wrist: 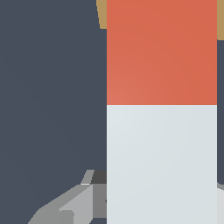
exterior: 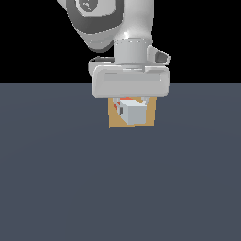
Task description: Insert the peg into the horizontal hole in a box.
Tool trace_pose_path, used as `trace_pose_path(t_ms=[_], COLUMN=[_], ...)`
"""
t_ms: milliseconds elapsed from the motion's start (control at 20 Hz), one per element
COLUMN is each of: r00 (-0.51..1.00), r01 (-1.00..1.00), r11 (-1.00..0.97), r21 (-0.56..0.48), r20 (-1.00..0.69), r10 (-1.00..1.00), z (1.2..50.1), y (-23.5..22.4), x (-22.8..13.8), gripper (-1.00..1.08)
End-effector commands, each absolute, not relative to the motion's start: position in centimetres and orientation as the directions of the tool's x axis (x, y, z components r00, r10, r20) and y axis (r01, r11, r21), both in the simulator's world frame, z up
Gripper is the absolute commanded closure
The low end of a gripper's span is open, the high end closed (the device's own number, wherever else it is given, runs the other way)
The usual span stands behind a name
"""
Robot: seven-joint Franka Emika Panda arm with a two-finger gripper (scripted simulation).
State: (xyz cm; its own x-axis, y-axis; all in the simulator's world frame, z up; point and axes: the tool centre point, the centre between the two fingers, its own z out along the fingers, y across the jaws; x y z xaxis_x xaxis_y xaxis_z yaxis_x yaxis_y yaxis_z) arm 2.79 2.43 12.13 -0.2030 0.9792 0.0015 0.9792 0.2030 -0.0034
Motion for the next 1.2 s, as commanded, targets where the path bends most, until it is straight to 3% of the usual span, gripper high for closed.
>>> trace_pose_path(t_ms=[0, 1150], r00=[-0.168, -0.106], r01=[0.986, 0.994], r11=[0.168, 0.106], r21=[0.0, 0.004], r20=[0.001, 0.001], r10=[0.986, 0.994], z=[12.9, 14.0], y=[3.1, 4.5], x=[3.1, 3.8], gripper=[1.08, 1.08])
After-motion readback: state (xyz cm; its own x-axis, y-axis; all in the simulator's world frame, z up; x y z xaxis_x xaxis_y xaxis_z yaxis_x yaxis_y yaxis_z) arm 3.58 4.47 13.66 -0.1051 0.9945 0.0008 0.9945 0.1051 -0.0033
